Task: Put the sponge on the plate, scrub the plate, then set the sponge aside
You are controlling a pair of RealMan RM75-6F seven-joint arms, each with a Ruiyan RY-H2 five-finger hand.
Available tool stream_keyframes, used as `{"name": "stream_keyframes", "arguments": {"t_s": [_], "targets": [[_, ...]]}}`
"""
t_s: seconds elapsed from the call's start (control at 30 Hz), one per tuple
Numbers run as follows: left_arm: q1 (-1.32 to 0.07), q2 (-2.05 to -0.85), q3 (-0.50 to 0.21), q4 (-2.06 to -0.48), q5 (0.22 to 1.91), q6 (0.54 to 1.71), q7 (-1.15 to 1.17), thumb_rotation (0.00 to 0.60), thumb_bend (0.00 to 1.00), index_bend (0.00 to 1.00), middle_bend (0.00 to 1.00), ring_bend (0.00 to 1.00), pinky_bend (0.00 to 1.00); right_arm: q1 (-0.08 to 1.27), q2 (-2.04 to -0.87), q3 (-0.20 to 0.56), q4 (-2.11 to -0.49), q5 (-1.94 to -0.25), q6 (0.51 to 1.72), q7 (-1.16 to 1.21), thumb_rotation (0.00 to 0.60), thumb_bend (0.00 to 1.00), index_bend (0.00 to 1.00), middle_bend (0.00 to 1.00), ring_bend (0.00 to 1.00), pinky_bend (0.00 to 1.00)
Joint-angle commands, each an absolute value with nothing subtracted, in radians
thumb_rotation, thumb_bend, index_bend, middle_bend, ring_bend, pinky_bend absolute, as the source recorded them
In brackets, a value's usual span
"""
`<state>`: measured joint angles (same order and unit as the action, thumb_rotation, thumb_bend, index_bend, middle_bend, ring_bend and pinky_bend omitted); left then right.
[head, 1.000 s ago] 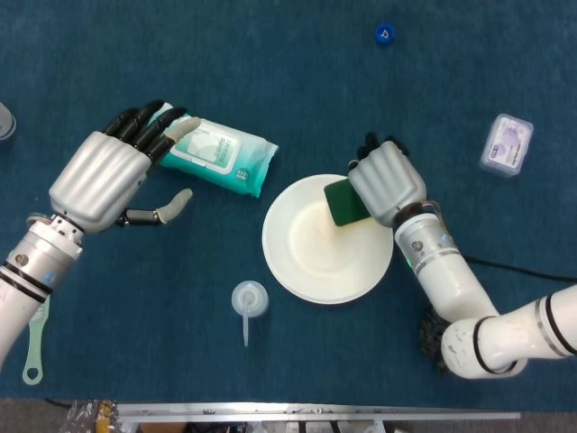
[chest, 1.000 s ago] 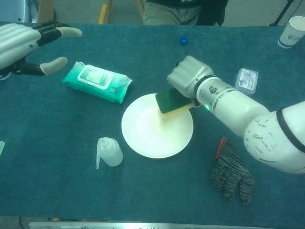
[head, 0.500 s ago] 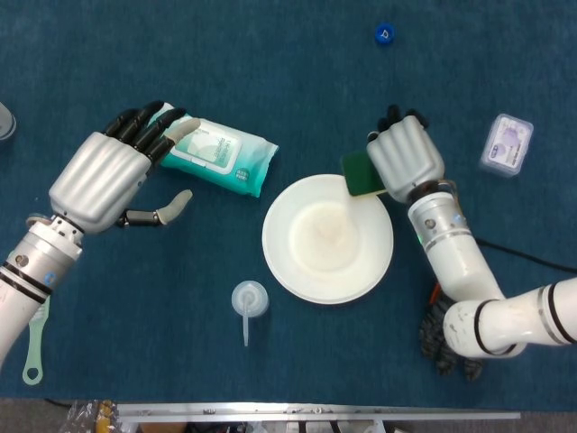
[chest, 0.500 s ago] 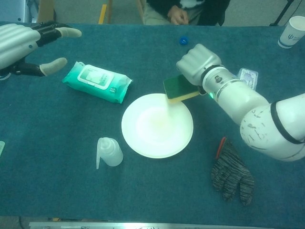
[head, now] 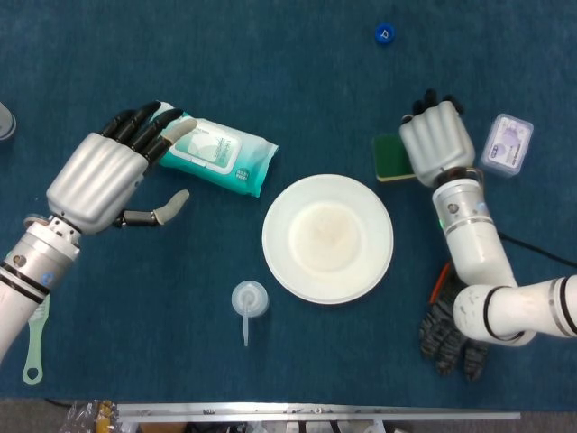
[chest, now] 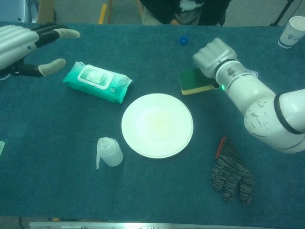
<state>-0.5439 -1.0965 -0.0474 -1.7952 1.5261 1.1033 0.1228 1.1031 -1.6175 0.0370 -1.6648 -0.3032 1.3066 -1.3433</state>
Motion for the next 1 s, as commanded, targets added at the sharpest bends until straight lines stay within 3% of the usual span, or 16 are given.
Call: {"name": "stream_keyframes", "arguments": {"t_s": [0.03, 0.13, 0.2, 0.57, 1.0], "targets": [[-0.544, -1.097, -0.048, -1.795, 1.526, 1.103, 0.124, 0.069, 0.33, 0.08, 0.07, 0.00, 0.11, 1.094, -1.609, 0.031, -1.660, -0.295, 1.296, -1.346, 0.585, 0.14, 0.22, 0.17, 0.09, 0.32], [-0.545, -1.098, -0.049, -1.795, 1.524, 1.102, 0.127, 0.070, 0.33, 0.08, 0.07, 0.00, 0.11, 1.085, -1.593, 0.036, -1.668, -0.286, 1.285, -1.339, 0.530, 0.04, 0.05, 0.08, 0.02, 0.29], [-0.546, -1.099, -0.050, -1.796, 1.519, 1.099, 0.132, 0.067, 0.33, 0.08, 0.07, 0.00, 0.11, 1.079, -1.579, 0.040, -1.679, -0.292, 1.279, -1.328, 0.512, 0.00, 0.00, 0.04, 0.00, 0.28], [-0.535, -1.092, -0.056, -1.790, 1.494, 1.111, 0.149, 0.085, 0.33, 0.08, 0.07, 0.00, 0.11, 1.008, -1.434, 0.072, -1.834, -0.368, 1.309, -1.177, 0.511, 0.00, 0.00, 0.00, 0.00, 0.27], [-0.464, -1.067, -0.069, -1.745, 1.389, 1.192, 0.264, 0.084, 0.33, 0.04, 0.05, 0.00, 0.10, 0.783, -1.208, 0.013, -1.990, -0.586, 1.425, -0.868, 0.565, 0.01, 0.00, 0.00, 0.00, 0.27]]}}
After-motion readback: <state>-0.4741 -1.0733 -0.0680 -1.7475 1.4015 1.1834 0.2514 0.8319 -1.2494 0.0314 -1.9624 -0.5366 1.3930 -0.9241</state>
